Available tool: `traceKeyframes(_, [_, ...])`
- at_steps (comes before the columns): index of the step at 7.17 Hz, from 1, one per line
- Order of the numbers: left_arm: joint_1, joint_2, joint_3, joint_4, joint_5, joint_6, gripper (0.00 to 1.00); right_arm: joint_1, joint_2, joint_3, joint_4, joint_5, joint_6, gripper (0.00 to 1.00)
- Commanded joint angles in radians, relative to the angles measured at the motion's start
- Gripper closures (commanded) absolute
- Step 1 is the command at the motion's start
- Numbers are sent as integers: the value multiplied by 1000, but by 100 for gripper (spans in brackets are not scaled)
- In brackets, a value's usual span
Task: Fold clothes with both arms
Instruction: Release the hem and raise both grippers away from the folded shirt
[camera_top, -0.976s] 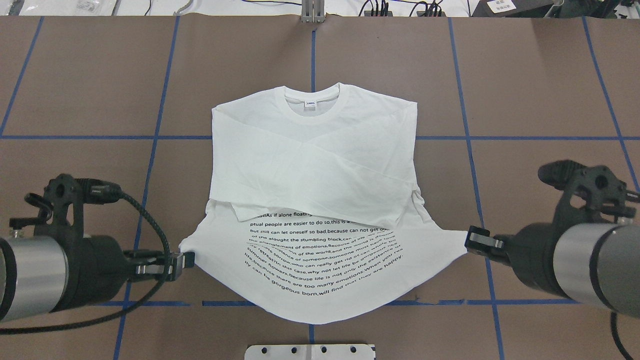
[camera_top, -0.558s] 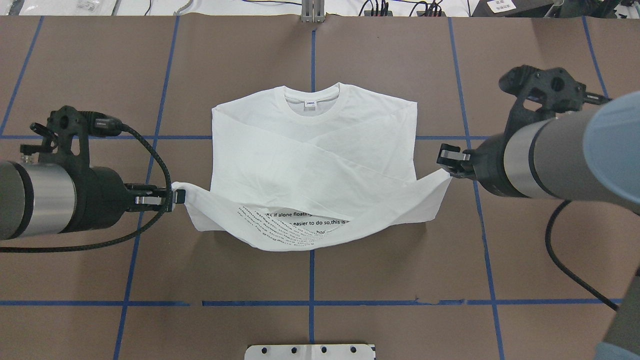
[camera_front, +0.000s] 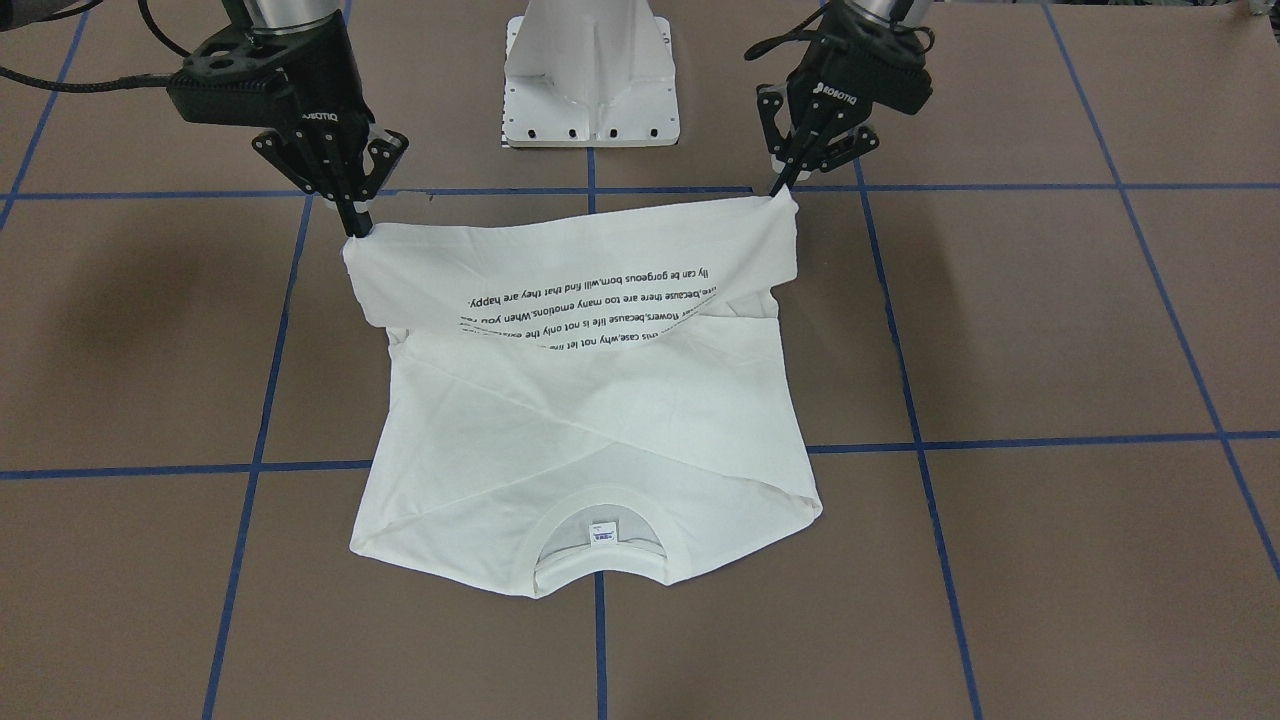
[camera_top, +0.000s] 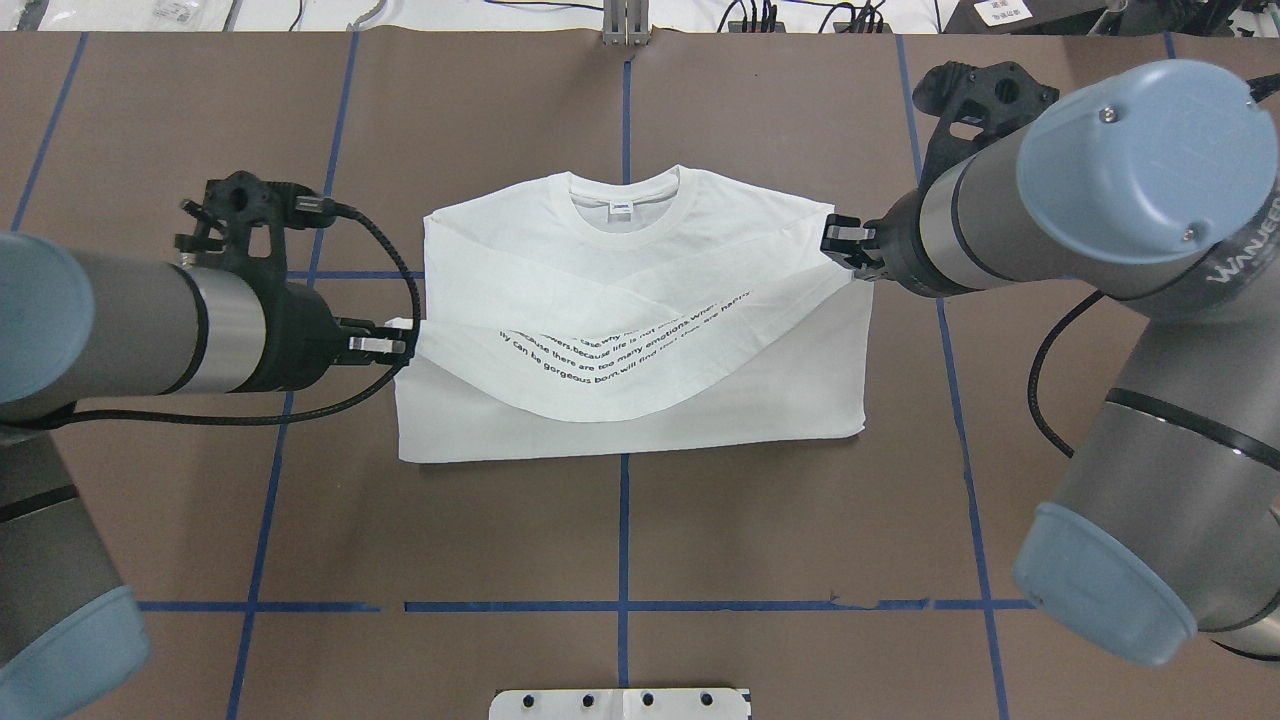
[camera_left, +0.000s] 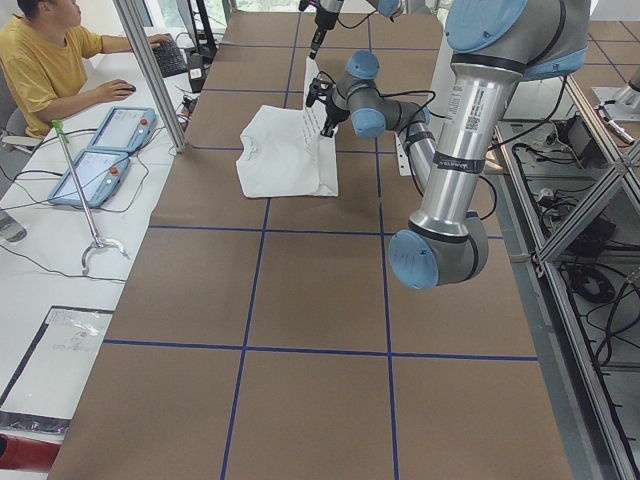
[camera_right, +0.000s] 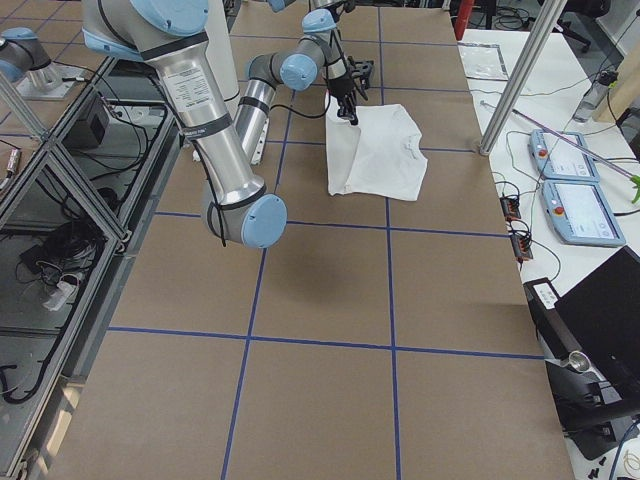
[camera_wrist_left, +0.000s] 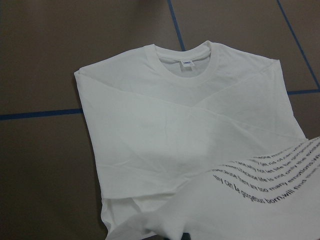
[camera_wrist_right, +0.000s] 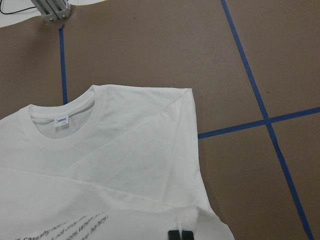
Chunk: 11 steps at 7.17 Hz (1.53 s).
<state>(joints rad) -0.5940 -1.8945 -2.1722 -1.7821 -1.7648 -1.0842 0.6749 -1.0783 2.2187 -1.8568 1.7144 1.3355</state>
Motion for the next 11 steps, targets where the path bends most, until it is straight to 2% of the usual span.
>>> traceKeyframes(1, [-86,-67,115,-7,-16,87,100,26,1,-22,5,11,-39,100])
traceKeyframes(2, [-130,-75,156,-10,-37,130,100,47,3,-39,5,14,-76,100])
traceKeyframes(3, [-157,-93,204,-11,-38,142,100,60,41,-101,13,13,-85,100])
traceKeyframes(4, [-183,-135,266,-14,-36,159,100,71,84,-214,98,13,-85,100])
traceKeyframes(5, [-203,-182,367,-54,-35,159,100,98,86,-305,195,13,-88,100])
traceKeyframes(6, [-213,-230,519,-132,-33,165,100,123,106,-415,261,13,-119,100])
traceKeyframes(8, [-213,-305,809,-340,-30,165,100,143,193,-680,400,13,-147,100])
traceKeyframes(9, [-211,-310,871,-383,-18,168,100,141,198,-759,480,13,-147,100])
traceKeyframes(11, [-198,-310,888,-390,-4,202,100,135,187,-819,536,7,-151,100])
